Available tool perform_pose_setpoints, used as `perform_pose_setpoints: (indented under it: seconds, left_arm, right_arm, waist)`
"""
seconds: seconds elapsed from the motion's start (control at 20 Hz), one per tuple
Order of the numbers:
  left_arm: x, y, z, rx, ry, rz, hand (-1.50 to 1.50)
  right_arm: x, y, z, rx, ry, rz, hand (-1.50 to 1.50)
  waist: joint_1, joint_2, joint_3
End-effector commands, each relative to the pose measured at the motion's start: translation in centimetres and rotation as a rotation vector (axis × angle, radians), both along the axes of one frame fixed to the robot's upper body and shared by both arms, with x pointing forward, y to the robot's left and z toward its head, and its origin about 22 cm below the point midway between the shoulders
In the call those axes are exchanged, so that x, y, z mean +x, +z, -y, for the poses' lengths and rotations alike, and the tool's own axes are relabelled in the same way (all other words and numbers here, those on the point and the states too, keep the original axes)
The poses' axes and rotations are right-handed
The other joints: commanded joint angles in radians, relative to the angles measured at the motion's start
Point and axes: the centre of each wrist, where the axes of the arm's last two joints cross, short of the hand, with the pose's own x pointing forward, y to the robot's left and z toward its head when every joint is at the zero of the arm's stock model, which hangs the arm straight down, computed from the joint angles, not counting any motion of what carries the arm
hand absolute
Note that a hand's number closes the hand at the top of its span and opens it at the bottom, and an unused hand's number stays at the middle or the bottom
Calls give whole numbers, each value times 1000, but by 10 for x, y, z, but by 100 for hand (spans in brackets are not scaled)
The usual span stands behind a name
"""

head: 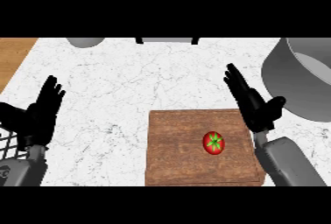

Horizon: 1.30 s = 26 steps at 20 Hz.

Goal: Pick the tomato from the cutting board and place it in the pot

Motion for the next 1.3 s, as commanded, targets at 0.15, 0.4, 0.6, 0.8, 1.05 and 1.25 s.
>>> perform_pose_setpoints:
  seconds: [0.15,0.4,0.6,0.8,1.05,1.25]
  left_arm:
    - [-13,-20,31,50,-230,-117,0]
    - [-31,-46,36,22,-335,-222,0]
    - [-28,-42,38,23,-390,-216,0]
    - [-22,-58,45,34,-407,-220,0]
    - [-23,-48,41,33,-428,-228,0]
    - [-27,-49,58,28,-425,-215,0]
  right_arm:
    - [-32,1,-18,-191,213,-54,150]
    - [-26,15,3,-438,-164,356,-150]
    - [-72,0,-40,-174,-224,548,-150]
    - [-106,26,-41,-176,-186,579,-150]
    - [-115,55,-22,-397,-95,285,-150]
    - [-108,85,-23,-411,-92,151,-150]
  waist:
    - [-35,14,-6]
    - [-99,-4,-8]
    - [-76,11,-3]
    - [-51,17,-7]
    - [-46,15,-11]
    - [-24,18,-9]
